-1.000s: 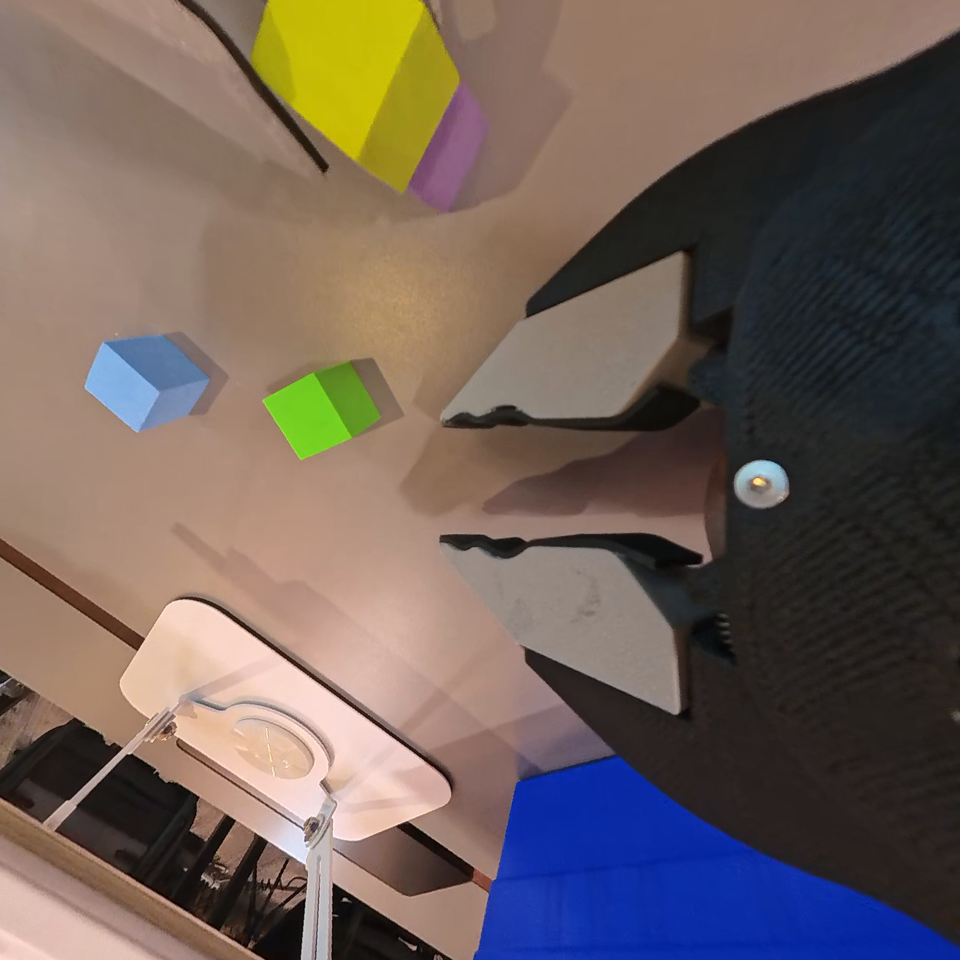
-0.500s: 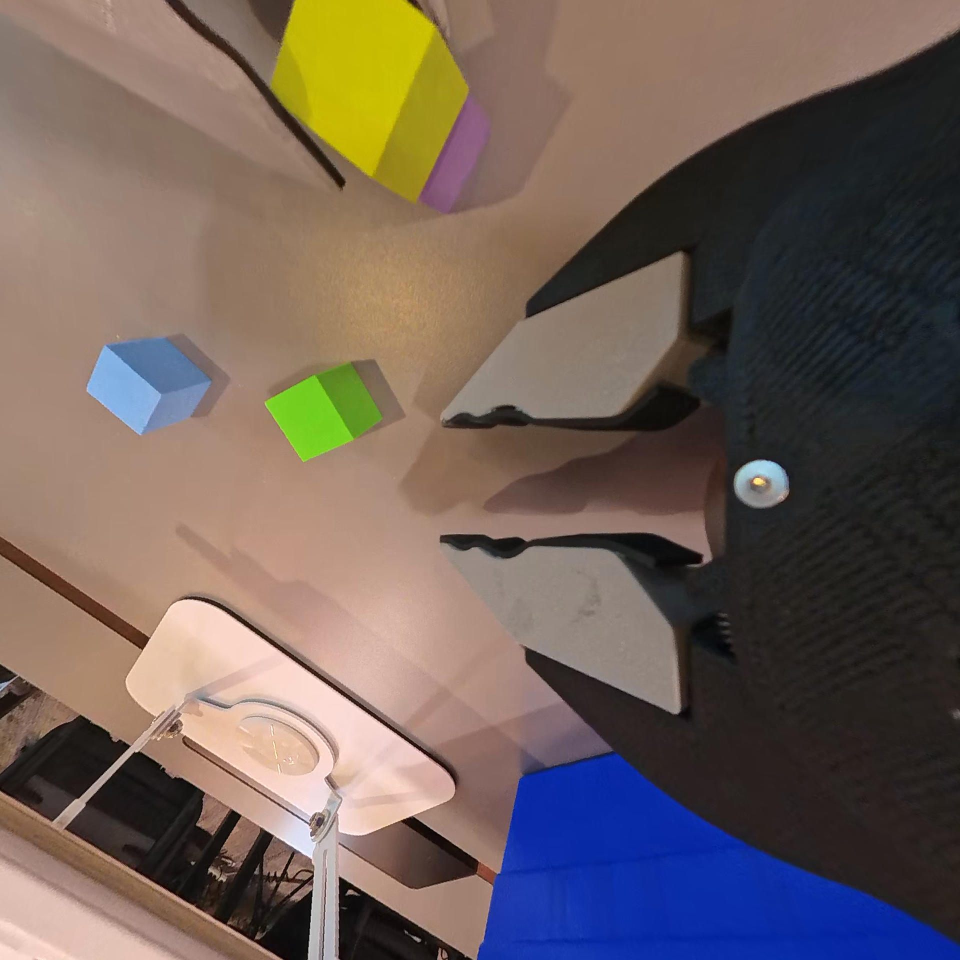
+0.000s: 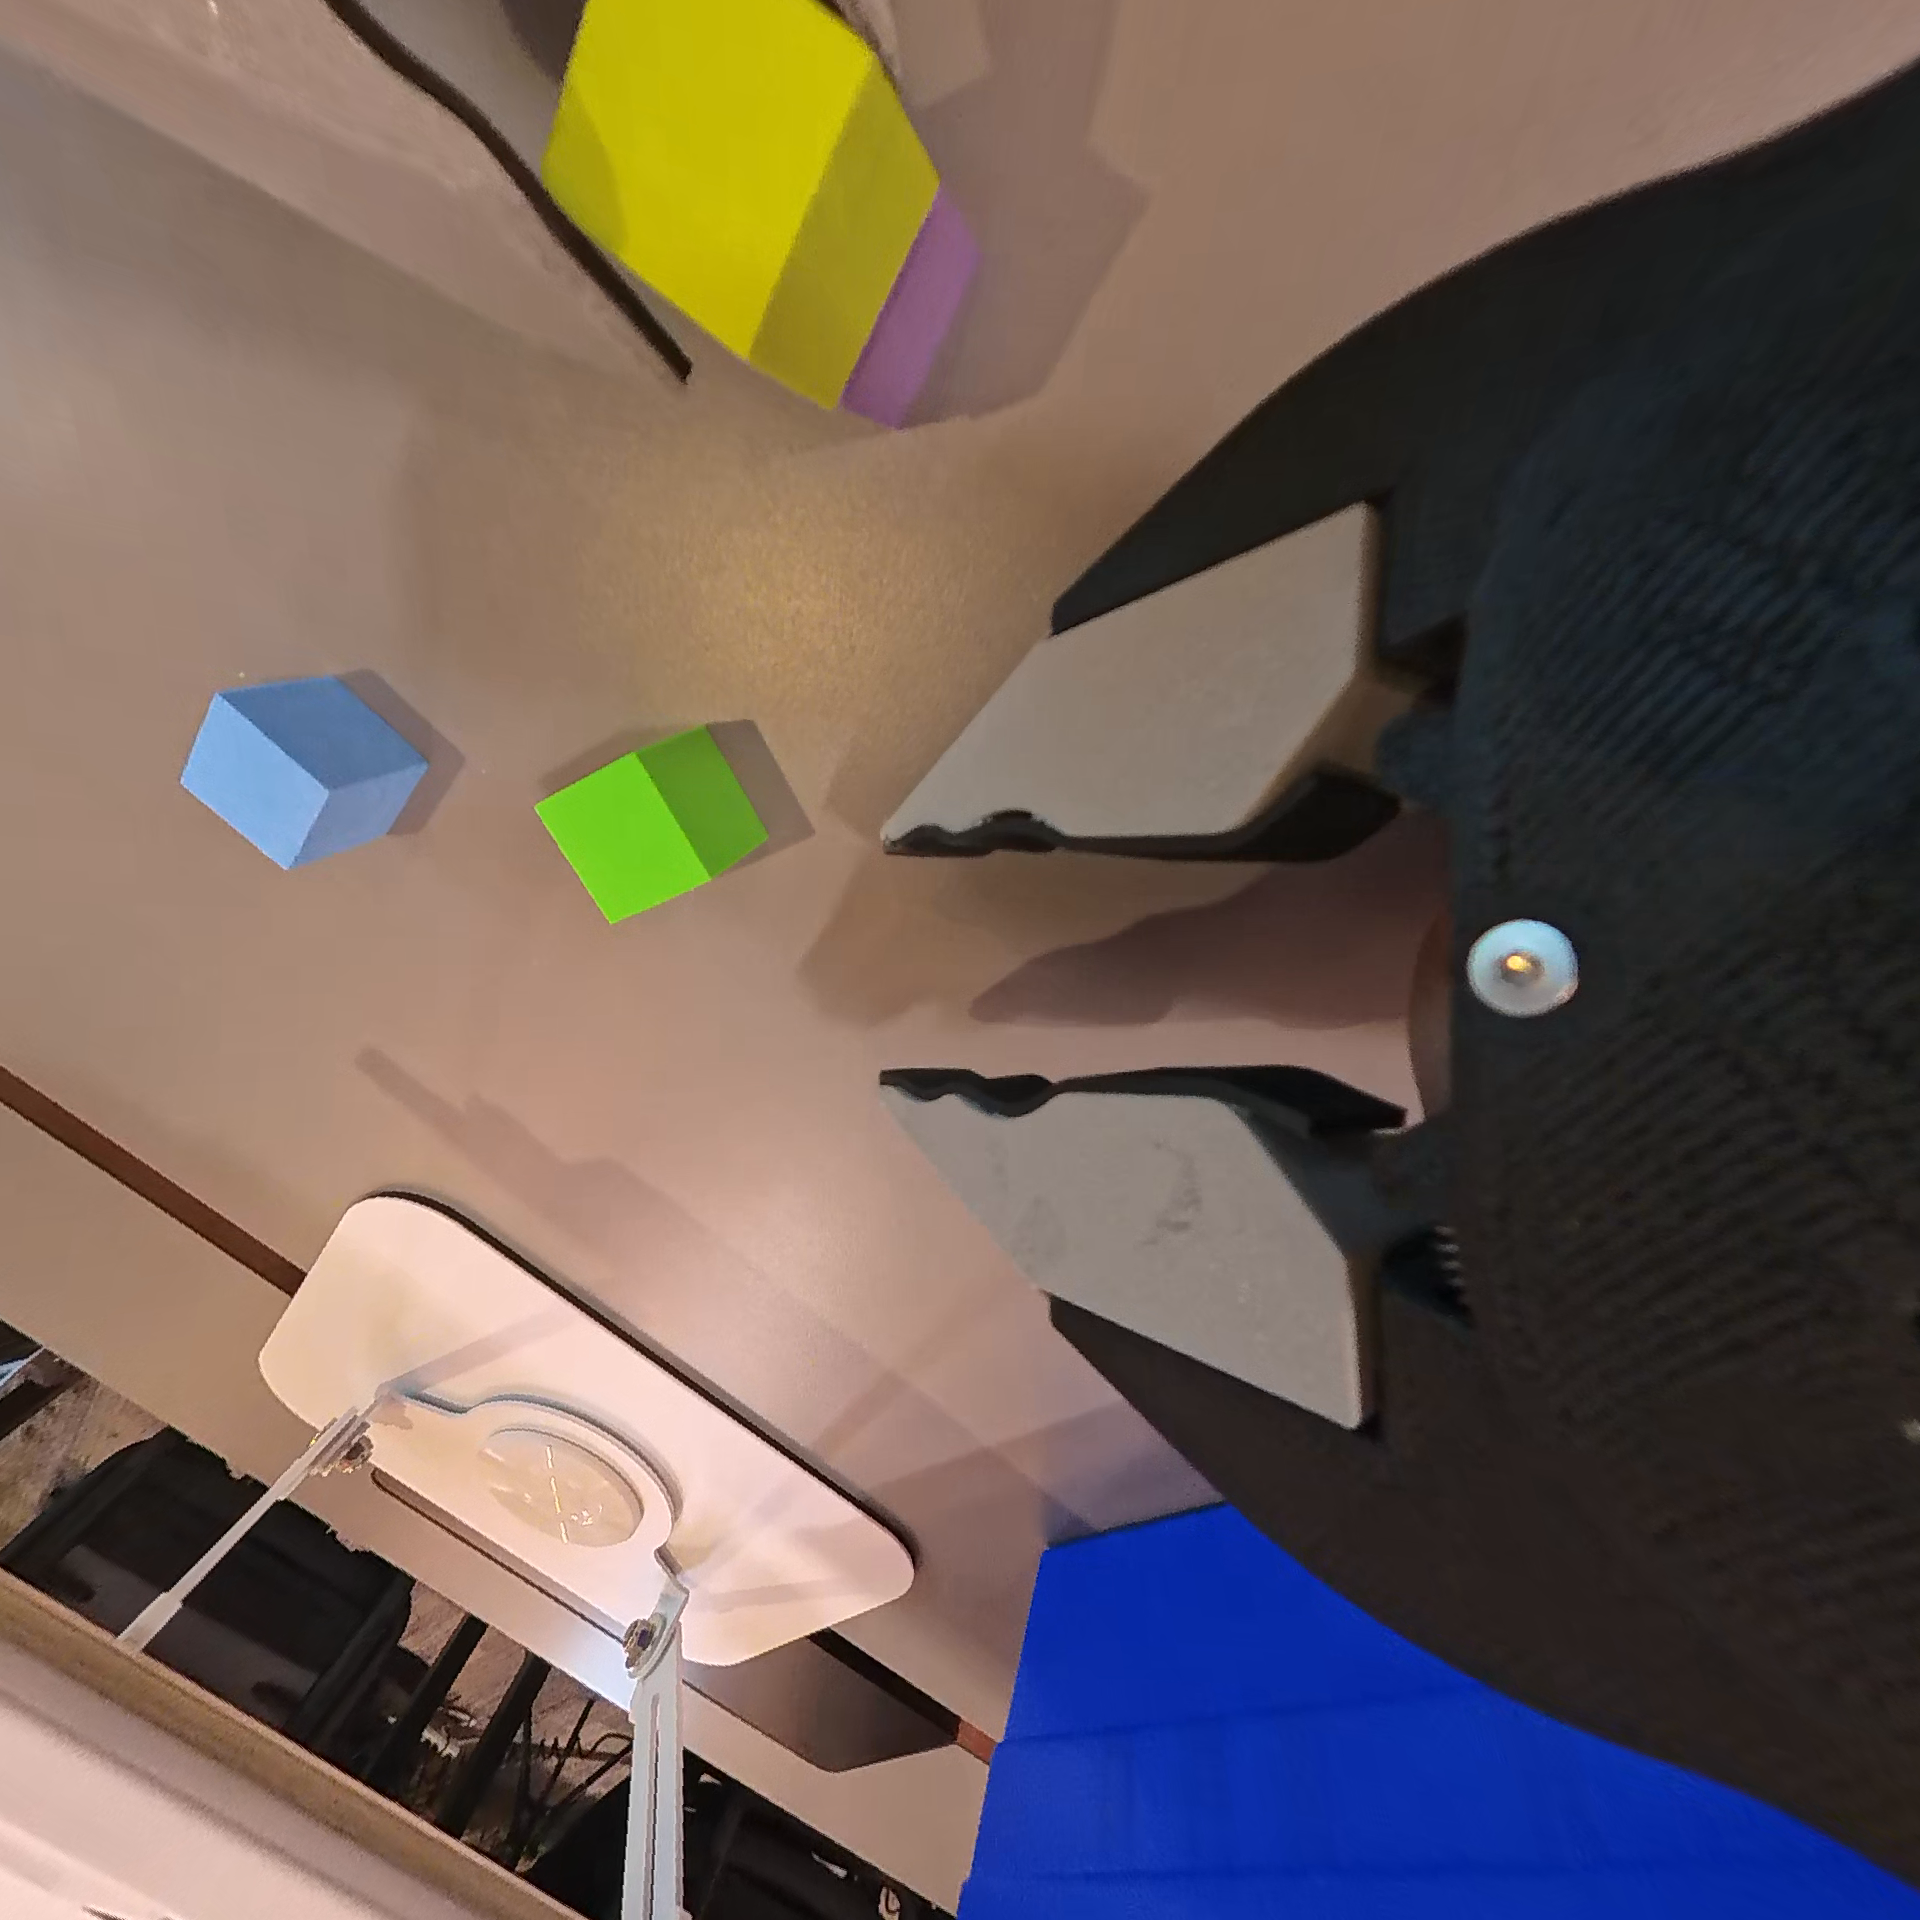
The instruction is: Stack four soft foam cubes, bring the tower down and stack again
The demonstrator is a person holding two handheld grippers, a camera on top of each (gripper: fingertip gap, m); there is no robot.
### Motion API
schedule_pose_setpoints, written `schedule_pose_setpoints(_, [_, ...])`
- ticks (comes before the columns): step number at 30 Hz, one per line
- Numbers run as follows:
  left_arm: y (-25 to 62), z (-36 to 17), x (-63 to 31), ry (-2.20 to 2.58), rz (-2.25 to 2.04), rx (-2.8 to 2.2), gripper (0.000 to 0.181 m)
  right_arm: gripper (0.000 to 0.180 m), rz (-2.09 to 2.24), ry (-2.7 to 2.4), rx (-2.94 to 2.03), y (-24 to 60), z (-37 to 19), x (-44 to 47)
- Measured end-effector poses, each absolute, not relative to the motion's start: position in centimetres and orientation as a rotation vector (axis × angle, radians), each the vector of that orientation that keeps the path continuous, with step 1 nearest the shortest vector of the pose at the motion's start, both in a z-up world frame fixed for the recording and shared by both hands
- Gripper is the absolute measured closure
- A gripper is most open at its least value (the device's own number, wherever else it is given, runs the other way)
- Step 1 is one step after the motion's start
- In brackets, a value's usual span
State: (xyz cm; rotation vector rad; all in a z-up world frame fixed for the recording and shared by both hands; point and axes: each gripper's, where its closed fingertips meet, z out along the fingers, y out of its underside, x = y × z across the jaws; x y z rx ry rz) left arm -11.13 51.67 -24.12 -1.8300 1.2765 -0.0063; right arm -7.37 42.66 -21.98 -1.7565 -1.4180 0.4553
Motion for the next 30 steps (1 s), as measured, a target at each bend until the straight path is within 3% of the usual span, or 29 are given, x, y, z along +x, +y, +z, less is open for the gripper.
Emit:
schedule_pose_setpoints(19, [51.7, -24.3, -11.2, 1.278, -0.005, -1.835, 0.142, 0.15, 0.485, -1.412, -1.778, 42.7, -22.5, -7.3])
schedule_pose_setpoints(26, [52.5, -24.6, -12.4, 1.167, -0.053, -1.952, 0.131, 0.118, 0.669, -1.209, -1.723, 43.3, -18.7, -7.2])
schedule_pose_setpoints(30, [52.6, -24.6, -12.5, 1.142, -0.08, -1.972, 0.13, 0.118, 0.7, -0.932, -1.708, 46.1, -15.9, -4.5])
